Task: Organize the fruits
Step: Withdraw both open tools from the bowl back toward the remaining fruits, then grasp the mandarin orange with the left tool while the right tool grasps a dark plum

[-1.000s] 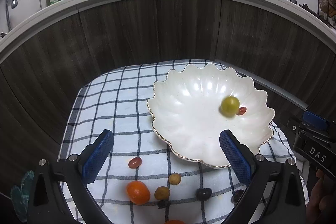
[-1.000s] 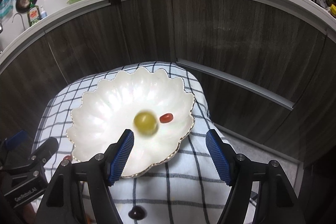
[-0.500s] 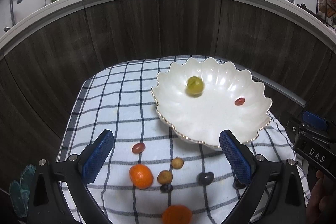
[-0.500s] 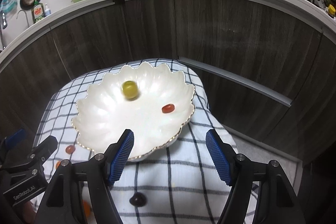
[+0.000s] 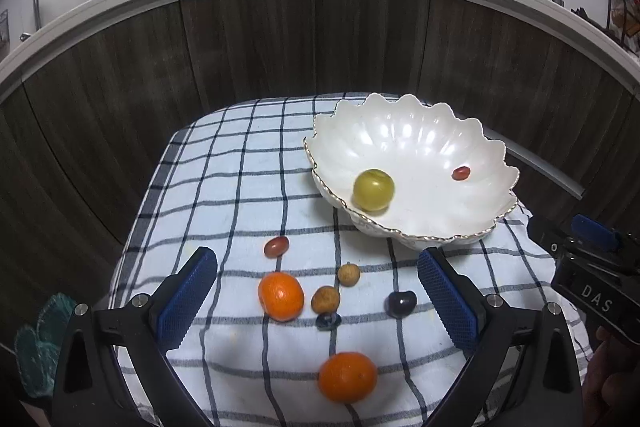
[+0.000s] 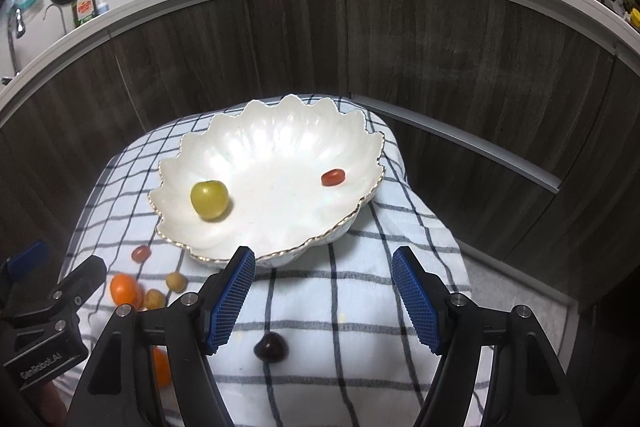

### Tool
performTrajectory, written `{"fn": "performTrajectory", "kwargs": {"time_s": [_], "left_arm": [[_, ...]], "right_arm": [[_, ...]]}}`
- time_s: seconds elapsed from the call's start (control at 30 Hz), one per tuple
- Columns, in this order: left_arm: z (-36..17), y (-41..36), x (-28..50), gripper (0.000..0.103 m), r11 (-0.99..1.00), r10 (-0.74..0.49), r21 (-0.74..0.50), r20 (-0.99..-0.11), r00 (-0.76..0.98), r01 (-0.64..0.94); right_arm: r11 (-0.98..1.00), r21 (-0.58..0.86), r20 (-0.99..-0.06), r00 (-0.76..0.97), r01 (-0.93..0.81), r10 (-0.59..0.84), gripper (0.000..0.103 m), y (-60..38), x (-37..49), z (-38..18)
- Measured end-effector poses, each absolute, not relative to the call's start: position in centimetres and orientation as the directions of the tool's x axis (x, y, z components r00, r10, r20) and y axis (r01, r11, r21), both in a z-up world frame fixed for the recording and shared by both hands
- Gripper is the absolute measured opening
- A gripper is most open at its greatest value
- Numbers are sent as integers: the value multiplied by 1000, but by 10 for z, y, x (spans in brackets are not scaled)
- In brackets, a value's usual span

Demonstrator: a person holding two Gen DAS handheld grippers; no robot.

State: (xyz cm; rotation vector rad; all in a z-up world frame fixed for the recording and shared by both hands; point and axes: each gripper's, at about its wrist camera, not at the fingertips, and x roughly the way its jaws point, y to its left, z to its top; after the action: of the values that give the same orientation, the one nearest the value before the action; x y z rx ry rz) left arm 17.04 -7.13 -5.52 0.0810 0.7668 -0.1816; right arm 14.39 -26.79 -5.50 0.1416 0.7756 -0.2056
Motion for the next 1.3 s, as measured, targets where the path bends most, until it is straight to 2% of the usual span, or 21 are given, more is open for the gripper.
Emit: {"fn": "performTrajectory", "kwargs": {"time_s": [0.73,1.3], "left_arm": [[-85,-64,133,99,975,-143,20,-697,702,219],[-111,-70,121,97,966,-146,49,-712,687,255]], "right_arm": [[990,18,-679,729,138,-89,72,-248,123,-71],[994,11,-701,710,112,-72,72,-247,116,-97]]}}
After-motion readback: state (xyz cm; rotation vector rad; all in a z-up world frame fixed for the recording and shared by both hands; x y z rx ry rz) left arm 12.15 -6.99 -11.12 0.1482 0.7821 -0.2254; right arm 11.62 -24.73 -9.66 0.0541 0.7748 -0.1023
